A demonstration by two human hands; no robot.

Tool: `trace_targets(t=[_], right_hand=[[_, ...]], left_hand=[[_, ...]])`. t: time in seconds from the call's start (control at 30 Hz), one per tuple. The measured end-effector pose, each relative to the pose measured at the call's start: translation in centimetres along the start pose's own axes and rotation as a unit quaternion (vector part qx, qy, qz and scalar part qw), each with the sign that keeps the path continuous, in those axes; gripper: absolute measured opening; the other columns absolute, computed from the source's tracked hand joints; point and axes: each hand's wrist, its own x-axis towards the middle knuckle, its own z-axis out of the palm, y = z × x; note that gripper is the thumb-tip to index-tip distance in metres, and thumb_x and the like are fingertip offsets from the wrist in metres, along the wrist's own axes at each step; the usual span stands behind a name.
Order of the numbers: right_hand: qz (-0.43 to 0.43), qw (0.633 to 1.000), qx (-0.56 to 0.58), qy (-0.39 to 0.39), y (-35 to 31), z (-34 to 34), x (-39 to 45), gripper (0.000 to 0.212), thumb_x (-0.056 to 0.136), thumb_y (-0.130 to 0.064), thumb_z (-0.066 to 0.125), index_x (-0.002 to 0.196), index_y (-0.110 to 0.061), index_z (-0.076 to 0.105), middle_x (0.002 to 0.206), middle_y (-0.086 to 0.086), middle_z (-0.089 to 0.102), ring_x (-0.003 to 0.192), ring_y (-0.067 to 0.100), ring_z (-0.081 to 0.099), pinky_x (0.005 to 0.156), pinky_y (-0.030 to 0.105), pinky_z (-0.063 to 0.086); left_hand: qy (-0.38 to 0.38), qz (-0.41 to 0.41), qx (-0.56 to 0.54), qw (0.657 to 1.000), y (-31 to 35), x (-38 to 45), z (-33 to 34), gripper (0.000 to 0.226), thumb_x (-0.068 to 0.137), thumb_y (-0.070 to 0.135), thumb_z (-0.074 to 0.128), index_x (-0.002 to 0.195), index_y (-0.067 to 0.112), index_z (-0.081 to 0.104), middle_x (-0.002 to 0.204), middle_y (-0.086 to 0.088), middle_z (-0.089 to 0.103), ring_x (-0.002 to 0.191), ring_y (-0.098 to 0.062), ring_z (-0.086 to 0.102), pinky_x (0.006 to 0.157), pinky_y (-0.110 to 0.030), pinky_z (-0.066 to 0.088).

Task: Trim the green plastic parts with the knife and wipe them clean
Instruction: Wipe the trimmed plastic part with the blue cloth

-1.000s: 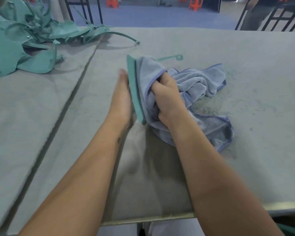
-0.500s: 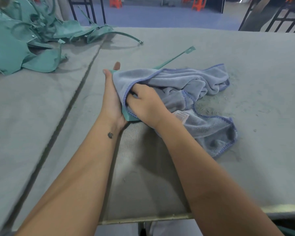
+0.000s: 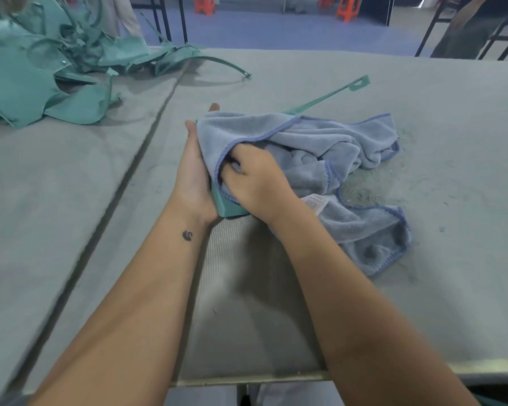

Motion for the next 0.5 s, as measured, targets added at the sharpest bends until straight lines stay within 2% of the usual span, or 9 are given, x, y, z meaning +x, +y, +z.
trace_targets(t=[0.07, 0.13, 0.17, 0.23, 0.3, 0.33, 0.4, 0.43, 0.5], right_hand=[[0.011, 0.999, -0.046, 0.007, 0.2, 0.1, 0.7, 0.017, 0.092, -0.008, 0.050, 0.088, 0.003, 0.062, 0.091, 0.019, 0.067, 0.085, 0.034, 0.059, 0.079, 0.046, 0.044], [0.026, 0.990, -0.139, 0.028, 1.0, -0.1, 1.2, 0.025, 0.095, -0.015, 0.047, 0.099, 0.002, 0.065, 0.104, 0.021, 0.067, 0.096, 0.037, 0.059, 0.087, 0.044, 0.042], [0.037, 0.980, -0.192, 0.040, 1.7, -0.3, 1.4, 0.028, 0.095, -0.018, 0.046, 0.101, 0.000, 0.065, 0.107, 0.021, 0.067, 0.100, 0.037, 0.058, 0.091, 0.042, 0.040], [0.063, 0.957, -0.276, 0.063, 2.8, -0.8, 1.5, 0.029, 0.096, -0.021, 0.043, 0.105, -0.003, 0.065, 0.112, 0.019, 0.065, 0.107, 0.035, 0.056, 0.100, 0.038, 0.031], [0.083, 0.943, -0.316, 0.060, 3.3, -1.0, 1.5, 0.028, 0.096, -0.021, 0.042, 0.109, -0.008, 0.062, 0.117, 0.015, 0.063, 0.114, 0.032, 0.052, 0.104, 0.035, 0.026], [0.089, 0.943, -0.316, 0.058, 3.4, -1.0, 1.7, 0.026, 0.095, -0.019, 0.042, 0.108, -0.009, 0.062, 0.116, 0.014, 0.064, 0.113, 0.032, 0.053, 0.101, 0.033, 0.028], [0.089, 0.947, -0.302, 0.063, 3.3, -1.3, 2.0, 0.019, 0.093, -0.014, 0.044, 0.095, -0.010, 0.063, 0.105, 0.013, 0.067, 0.100, 0.031, 0.057, 0.081, 0.033, 0.034], [0.082, 0.948, -0.301, 0.068, 3.1, -1.5, 1.9, 0.017, 0.092, -0.013, 0.045, 0.087, -0.011, 0.061, 0.097, 0.013, 0.067, 0.090, 0.030, 0.057, 0.071, 0.032, 0.031], [0.049, 0.951, -0.294, 0.085, 2.8, -1.5, 1.4, 0.016, 0.089, -0.011, 0.048, 0.074, -0.012, 0.055, 0.084, 0.014, 0.067, 0.072, 0.026, 0.048, 0.062, 0.028, 0.020]], left_hand=[[-0.009, -0.023, 0.020, 0.999, -0.4, -0.2, 0.6, 0.058, 0.098, 0.062, 0.032, 0.125, 0.019, 0.061, 0.117, -0.008, 0.071, 0.106, -0.020, 0.069, 0.082, -0.033, 0.058], [-0.021, 0.004, 0.049, 0.999, -0.8, -0.1, 0.9, 0.039, 0.101, 0.047, 0.038, 0.131, 0.029, 0.055, 0.119, -0.003, 0.070, 0.110, -0.021, 0.066, 0.090, -0.038, 0.055], [-0.031, 0.027, 0.061, 0.997, -0.9, -0.1, 0.8, 0.030, 0.103, 0.036, 0.041, 0.131, 0.036, 0.052, 0.116, -0.001, 0.071, 0.109, -0.020, 0.067, 0.091, -0.040, 0.055], [-0.059, 0.052, 0.080, 0.994, -1.0, -0.3, 0.8, 0.034, 0.102, 0.020, 0.044, 0.129, 0.042, 0.050, 0.113, -0.002, 0.072, 0.103, -0.022, 0.068, 0.090, -0.041, 0.055], [-0.090, 0.062, 0.084, 0.990, -0.8, -0.4, 0.7, 0.039, 0.100, 0.013, 0.047, 0.126, 0.042, 0.053, 0.111, -0.006, 0.072, 0.096, -0.023, 0.069, 0.085, -0.040, 0.057], [-0.098, 0.067, 0.086, 0.989, -0.6, -0.4, 0.6, 0.041, 0.099, 0.011, 0.048, 0.125, 0.043, 0.054, 0.109, -0.006, 0.072, 0.094, -0.022, 0.069, 0.082, -0.039, 0.058], [-0.090, 0.070, 0.090, 0.989, -0.5, -0.4, 0.7, 0.042, 0.099, 0.011, 0.048, 0.126, 0.043, 0.052, 0.107, -0.006, 0.072, 0.092, -0.021, 0.070, 0.077, -0.037, 0.057], [-0.084, 0.067, 0.084, 0.991, -0.6, -0.3, 0.7, 0.041, 0.101, 0.012, 0.046, 0.128, 0.043, 0.051, 0.108, -0.006, 0.072, 0.093, -0.022, 0.070, 0.077, -0.037, 0.057], [-0.065, 0.054, 0.065, 0.994, -0.6, 0.0, 0.7, 0.038, 0.103, 0.017, 0.043, 0.132, 0.041, 0.048, 0.112, -0.008, 0.071, 0.097, -0.024, 0.069, 0.083, -0.040, 0.057]])
